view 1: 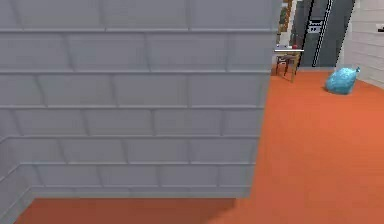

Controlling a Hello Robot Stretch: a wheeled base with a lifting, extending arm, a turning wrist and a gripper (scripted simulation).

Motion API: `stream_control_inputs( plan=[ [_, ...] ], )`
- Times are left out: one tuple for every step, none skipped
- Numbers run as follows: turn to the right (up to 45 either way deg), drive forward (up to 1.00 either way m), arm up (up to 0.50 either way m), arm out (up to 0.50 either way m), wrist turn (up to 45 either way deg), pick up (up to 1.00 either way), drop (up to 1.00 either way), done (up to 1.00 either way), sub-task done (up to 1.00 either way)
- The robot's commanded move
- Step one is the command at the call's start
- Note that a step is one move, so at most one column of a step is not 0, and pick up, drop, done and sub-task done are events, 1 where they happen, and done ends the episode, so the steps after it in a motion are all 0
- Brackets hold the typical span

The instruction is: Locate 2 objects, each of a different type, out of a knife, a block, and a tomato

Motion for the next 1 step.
stream_control_inputs(
  plan=[
    [45.0, 0.0, 0.0, 0.0, 0.0, 0.0, 0.0, 0.0, 0.0]
  ],
)
